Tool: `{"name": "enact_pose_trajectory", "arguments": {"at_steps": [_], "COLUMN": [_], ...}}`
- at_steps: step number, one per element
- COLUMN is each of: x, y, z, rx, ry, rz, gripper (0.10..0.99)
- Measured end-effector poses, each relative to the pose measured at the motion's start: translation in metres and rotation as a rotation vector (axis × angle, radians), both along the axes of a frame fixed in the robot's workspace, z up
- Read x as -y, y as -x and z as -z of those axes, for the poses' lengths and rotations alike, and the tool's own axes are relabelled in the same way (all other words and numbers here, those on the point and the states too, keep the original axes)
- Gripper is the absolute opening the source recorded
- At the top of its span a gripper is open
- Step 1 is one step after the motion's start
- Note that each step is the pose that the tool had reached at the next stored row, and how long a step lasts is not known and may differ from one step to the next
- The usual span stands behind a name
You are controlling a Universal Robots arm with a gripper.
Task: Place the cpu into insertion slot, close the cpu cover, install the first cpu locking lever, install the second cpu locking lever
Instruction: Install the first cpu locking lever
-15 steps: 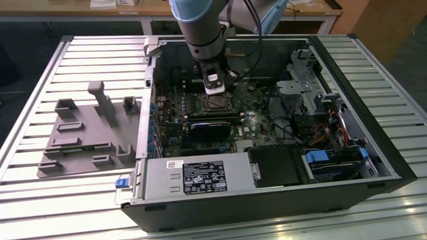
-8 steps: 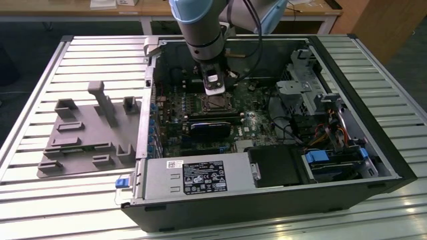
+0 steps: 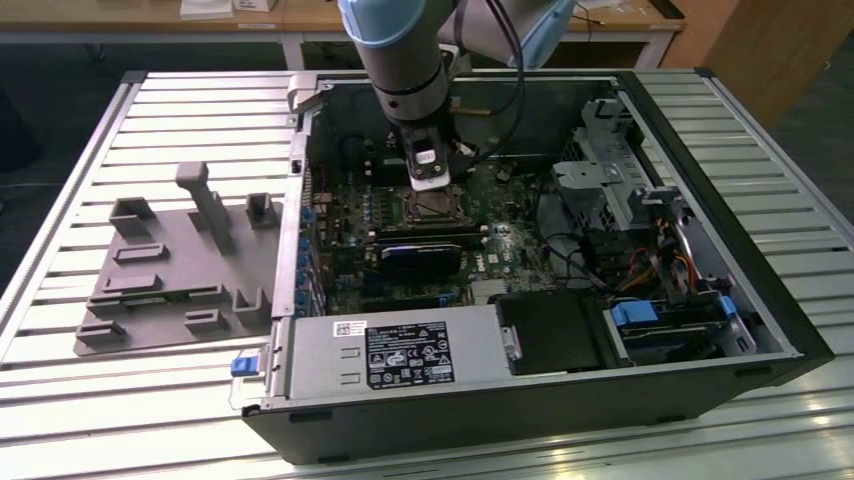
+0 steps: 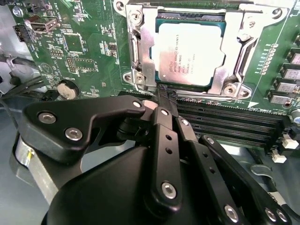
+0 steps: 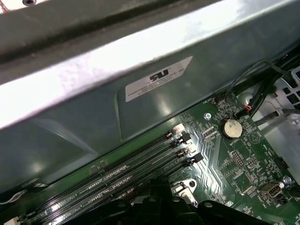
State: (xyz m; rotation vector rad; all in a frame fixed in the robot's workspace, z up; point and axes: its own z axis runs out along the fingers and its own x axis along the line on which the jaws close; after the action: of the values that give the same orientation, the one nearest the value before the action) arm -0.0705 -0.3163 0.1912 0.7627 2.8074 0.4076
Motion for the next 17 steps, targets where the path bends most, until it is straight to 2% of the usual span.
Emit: {"name": "enact_pose_trajectory", "arguments": {"at_steps": [6, 17], "x": [0.0000, -0.0032], "y": [0.0000, 0.0000], "z": [-0.0058, -0.0057], "rx": [0.0000, 0.0000], "ry": [0.000, 0.000], "rz": [0.000, 0.000], "gripper": [0.102, 0.102]}}
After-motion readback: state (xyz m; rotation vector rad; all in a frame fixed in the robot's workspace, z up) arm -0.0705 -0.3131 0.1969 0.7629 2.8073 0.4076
